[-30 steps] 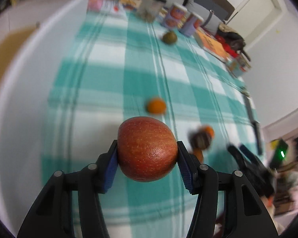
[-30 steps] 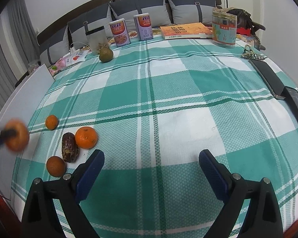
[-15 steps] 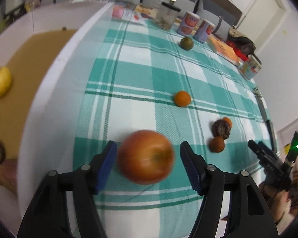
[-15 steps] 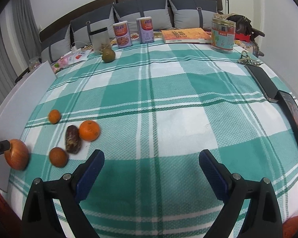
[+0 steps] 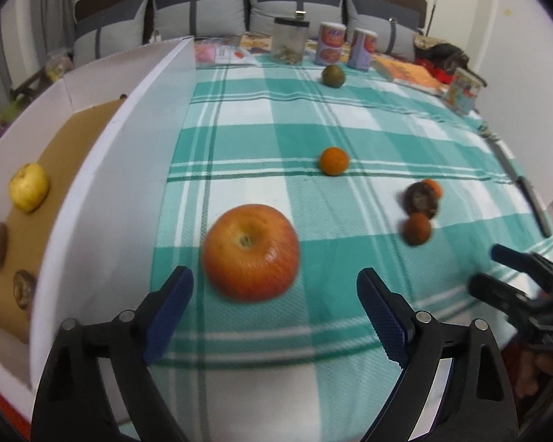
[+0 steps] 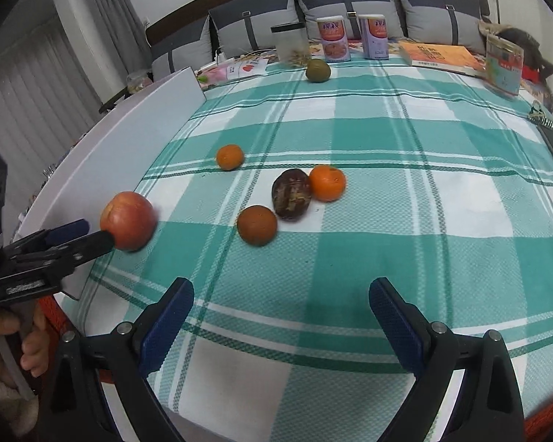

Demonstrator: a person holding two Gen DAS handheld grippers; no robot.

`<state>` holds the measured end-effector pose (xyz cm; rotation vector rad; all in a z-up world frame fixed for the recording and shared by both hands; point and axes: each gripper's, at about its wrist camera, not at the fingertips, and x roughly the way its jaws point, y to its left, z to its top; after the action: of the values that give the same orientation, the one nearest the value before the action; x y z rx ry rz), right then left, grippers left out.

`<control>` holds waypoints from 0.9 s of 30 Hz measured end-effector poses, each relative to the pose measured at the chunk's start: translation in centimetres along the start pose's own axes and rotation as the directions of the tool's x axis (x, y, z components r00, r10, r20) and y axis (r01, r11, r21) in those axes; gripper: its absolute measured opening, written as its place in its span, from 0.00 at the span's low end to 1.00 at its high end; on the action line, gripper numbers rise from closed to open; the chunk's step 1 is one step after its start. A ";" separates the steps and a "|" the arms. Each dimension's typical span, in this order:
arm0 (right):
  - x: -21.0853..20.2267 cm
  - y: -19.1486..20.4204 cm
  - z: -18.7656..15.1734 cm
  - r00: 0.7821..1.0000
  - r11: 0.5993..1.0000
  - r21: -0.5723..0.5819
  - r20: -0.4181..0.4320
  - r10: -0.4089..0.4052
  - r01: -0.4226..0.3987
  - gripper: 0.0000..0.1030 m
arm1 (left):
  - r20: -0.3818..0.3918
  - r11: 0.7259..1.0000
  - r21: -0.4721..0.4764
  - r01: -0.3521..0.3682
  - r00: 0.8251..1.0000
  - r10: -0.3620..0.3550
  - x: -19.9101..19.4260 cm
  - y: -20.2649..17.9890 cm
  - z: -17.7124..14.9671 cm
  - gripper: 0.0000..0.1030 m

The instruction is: Organize fruits

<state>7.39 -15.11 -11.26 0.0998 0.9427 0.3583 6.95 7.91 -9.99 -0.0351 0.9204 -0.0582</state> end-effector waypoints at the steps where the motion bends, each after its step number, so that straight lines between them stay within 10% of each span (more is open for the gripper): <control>1: 0.1 0.0 0.0 1.000 1.000 0.005 -0.004 0.005 -0.005 0.93 | -0.002 1.000 0.000 -0.018 1.000 0.018 0.8 0.0 0.2 0.89; 7: 0.0 0.1 -0.7 1.000 1.000 -0.010 -0.011 0.013 -0.014 0.93 | -0.033 0.998 -0.058 -0.031 0.999 0.029 4.3 0.7 0.7 0.87; 10: 0.1 -0.2 -0.7 1.000 1.000 -0.003 -0.024 0.007 -0.007 0.91 | -0.023 0.997 -0.071 -0.019 1.000 0.018 4.4 1.3 0.9 0.68; 18: 2.7 1.2 1.5 0.982 0.989 0.007 -0.120 0.148 -0.148 0.62 | -0.092 0.995 -0.043 0.091 0.991 -0.095 2.7 0.7 -1.0 0.69; 27: 6.9 2.3 4.8 0.979 0.999 -0.017 -0.201 0.026 -0.030 0.55 | -0.098 0.996 -0.057 0.074 0.992 -0.080 2.5 1.1 0.0 0.80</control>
<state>14.33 -10.24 -13.27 0.0594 1.1384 0.4093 8.45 8.88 -12.02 -0.1185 1.0203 -0.1077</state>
